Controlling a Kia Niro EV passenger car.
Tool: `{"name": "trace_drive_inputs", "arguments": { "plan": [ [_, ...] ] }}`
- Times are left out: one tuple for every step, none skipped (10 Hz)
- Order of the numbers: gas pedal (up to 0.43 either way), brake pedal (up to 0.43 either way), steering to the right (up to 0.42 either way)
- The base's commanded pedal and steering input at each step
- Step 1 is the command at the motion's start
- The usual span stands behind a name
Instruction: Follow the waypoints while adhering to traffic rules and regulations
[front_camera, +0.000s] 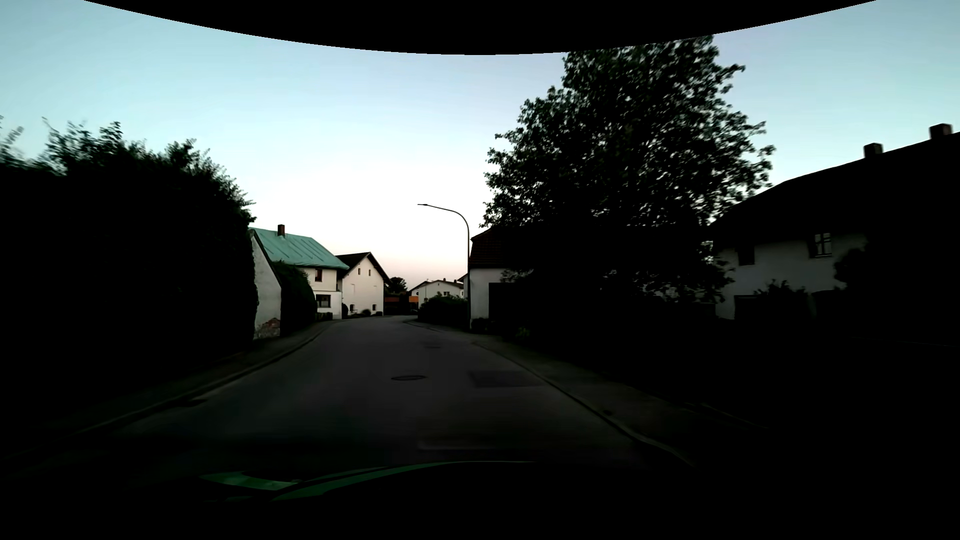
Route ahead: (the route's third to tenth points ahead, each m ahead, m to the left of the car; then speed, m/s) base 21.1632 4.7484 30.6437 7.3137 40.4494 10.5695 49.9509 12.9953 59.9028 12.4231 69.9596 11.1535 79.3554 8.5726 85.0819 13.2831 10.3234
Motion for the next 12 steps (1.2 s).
{"name": "trace_drive_inputs", "arguments": {
  "plan": [
    [0.087, 0.0, -0.067],
    [0.087, 0.0, -0.068],
    [0.087, 0.0, -0.068],
    [0.087, 0.0, -0.068],
    [0.087, 0.0, -0.069],
    [0.087, 0.0, -0.068],
    [0.087, 0.0, -0.068],
    [0.087, 0.0, -0.064],
    [0.087, 0.0, -0.06],
    [0.098, 0.0, -0.059],
    [0.098, 0.0, -0.059],
    [0.098, 0.0, -0.058]
  ]
}}
